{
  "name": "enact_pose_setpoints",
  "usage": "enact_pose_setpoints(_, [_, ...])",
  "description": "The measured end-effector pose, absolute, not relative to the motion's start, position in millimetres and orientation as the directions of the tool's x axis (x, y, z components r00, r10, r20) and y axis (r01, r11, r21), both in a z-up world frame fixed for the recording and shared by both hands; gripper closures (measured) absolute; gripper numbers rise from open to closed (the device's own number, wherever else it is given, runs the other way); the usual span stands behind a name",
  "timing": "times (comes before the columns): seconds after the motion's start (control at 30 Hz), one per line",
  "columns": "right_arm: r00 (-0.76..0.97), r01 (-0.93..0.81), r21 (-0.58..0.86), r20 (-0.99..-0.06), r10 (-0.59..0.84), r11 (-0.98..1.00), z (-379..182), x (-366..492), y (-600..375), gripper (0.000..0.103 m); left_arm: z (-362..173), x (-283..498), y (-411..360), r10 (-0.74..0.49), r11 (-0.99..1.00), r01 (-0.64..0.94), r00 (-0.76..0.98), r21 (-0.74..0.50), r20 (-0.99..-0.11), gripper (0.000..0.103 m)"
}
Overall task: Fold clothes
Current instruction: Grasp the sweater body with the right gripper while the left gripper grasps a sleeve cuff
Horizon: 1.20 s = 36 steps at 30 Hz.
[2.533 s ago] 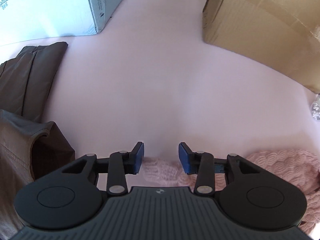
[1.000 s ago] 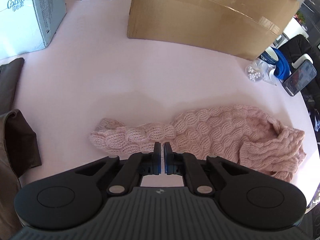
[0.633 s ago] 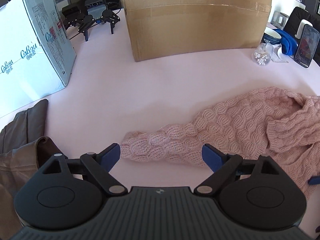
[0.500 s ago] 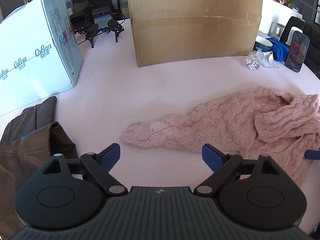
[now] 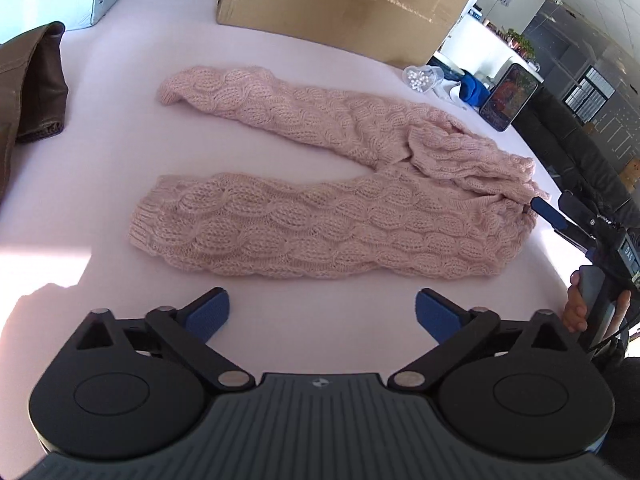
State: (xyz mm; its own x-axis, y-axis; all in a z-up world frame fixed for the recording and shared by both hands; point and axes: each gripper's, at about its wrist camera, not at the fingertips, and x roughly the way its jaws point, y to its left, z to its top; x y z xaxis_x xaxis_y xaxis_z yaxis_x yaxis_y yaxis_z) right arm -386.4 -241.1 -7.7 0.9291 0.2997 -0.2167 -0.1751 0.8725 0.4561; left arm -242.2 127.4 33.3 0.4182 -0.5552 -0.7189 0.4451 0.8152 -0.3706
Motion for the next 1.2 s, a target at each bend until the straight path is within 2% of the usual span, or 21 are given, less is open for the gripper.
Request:
enact_pose_setpoints(0.1, [0.943,-0.084,0.467,-0.248,0.222,0.88,-10,-400,-258,0.0,29,-254,109,-0.496,0.823,0.52,0.462,-0.228,-0.736,0.0])
enact_pose_setpoints(0.2, [0.93,0.012,0.598,-0.301,0.211,0.801,-25,-403,-282,0.0,21,-270,88,-0.4,0.861,0.502,0.564,-0.084,-0.723,0.0])
enact_pose_setpoints(0.3, [0.922,0.052,0.658,-0.321,0.216,0.751,-34,-401,-292,0.0,17,-275,82,-0.348,0.89,0.454,0.619,-0.041,-0.704,0.0])
enact_pose_setpoints(0.43, [0.909,0.098,0.58,-0.382,0.164,0.809,-29,-393,-280,0.0,25,-262,98,-0.381,0.912,0.365,0.593,-0.186,-0.709,0.0])
enact_pose_setpoints(0.67, [0.922,0.171,0.627,-0.373,0.1,0.76,-32,-377,-282,0.0,28,-235,138,-0.508,0.84,0.144,0.544,-0.522,-0.668,0.0])
enact_pose_setpoints(0.83, [0.924,0.18,0.572,-0.378,0.063,0.8,-33,-371,-272,0.0,25,-228,151,-0.543,0.787,0.06,0.541,-0.614,-0.643,0.0])
enact_pose_setpoints(0.97, [0.926,0.172,0.601,-0.368,0.079,0.781,-34,-371,-277,0.0,18,-226,165,-0.576,0.705,-0.023,0.565,-0.709,-0.591,0.0])
enact_pose_setpoints(1.13, [0.922,0.178,0.595,-0.378,0.077,0.784,-32,-369,-277,0.0,15,-223,172,-0.604,0.656,-0.053,0.561,-0.753,-0.566,0.001])
enact_pose_setpoints(1.17, [0.922,0.179,0.595,-0.379,0.078,0.784,-31,-369,-277,0.0,16,-223,172,-0.598,0.664,-0.053,0.562,-0.746,-0.572,0.006])
enact_pose_setpoints(1.2, [0.922,0.178,0.597,-0.379,0.079,0.782,-31,-369,-277,0.0,16,-224,173,-0.589,0.674,-0.054,0.564,-0.737,-0.579,0.017])
